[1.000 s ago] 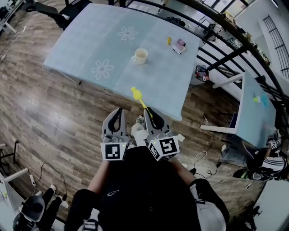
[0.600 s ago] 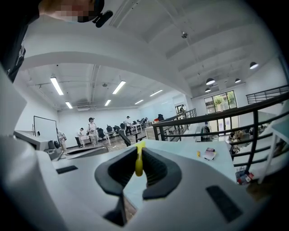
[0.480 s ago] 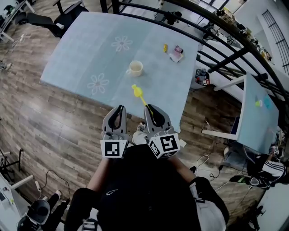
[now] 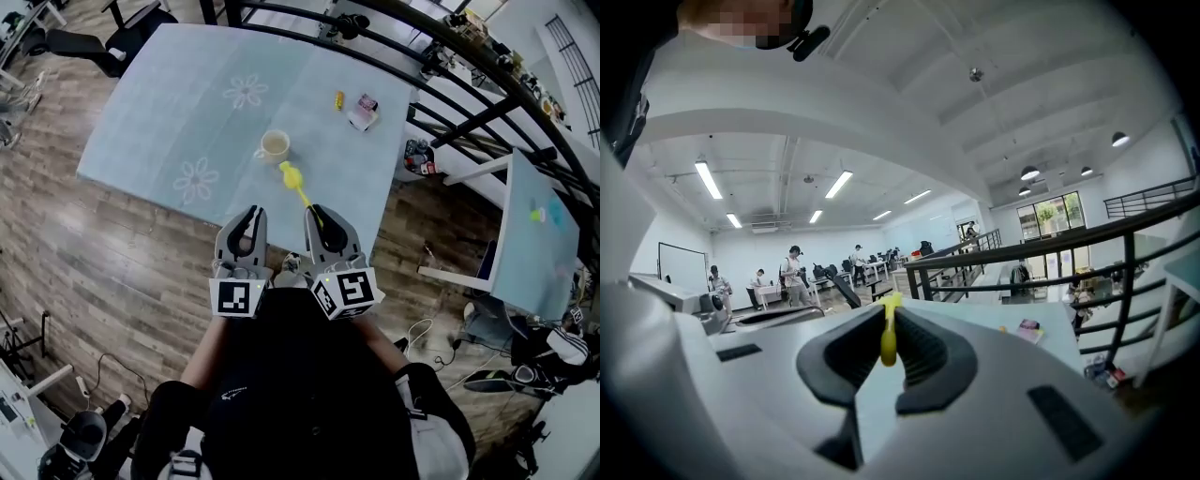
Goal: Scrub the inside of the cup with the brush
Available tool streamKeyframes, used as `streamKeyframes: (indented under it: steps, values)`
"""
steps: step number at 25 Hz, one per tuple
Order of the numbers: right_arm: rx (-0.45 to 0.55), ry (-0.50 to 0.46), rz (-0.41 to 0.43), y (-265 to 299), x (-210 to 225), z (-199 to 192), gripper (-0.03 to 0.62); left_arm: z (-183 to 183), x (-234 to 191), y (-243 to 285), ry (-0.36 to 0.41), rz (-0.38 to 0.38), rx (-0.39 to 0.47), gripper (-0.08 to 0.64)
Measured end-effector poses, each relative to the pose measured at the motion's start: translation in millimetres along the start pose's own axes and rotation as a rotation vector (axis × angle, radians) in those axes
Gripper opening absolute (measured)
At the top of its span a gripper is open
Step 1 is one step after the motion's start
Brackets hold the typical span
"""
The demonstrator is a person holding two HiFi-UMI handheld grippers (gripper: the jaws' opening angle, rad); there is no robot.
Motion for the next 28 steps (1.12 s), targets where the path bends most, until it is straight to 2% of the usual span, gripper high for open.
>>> streamKeyframes:
  steps: [3,10,17,21,28]
  values:
    - [-0.005,-0.008,-0.029,5,3,-2,0.038,-4,-5,11,-0.013,-0.043,-0.003,0.092]
    - [-0.028,-0.009,-0.174,29,8,-4,0.038,-16,-32,46,-0.035,-0.199,-0.041,0.168]
    - [-0.033,0.013,-0.319,60,5,-2,0.038,-28,-67,89,-0.017,-0.363,-0.086,0.243]
    - [-0.035,0.014,-0.389,77,-4,-5,0.038,-39,-89,106,-0.005,-0.421,-0.1,0.301]
    - [-0.046,0.006,-0.509,90,-14,-10,0.038,-67,-106,130,-0.041,-0.517,-0.112,0.389]
Point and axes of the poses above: the fingertips, and each gripper's own axes: y forward along the fingers, x to its right, z out of its top, the point moved 5 cm from there along -y, backward along the fingers, and after that the axes turned 7 degrees about x, right-handed, at the moved point
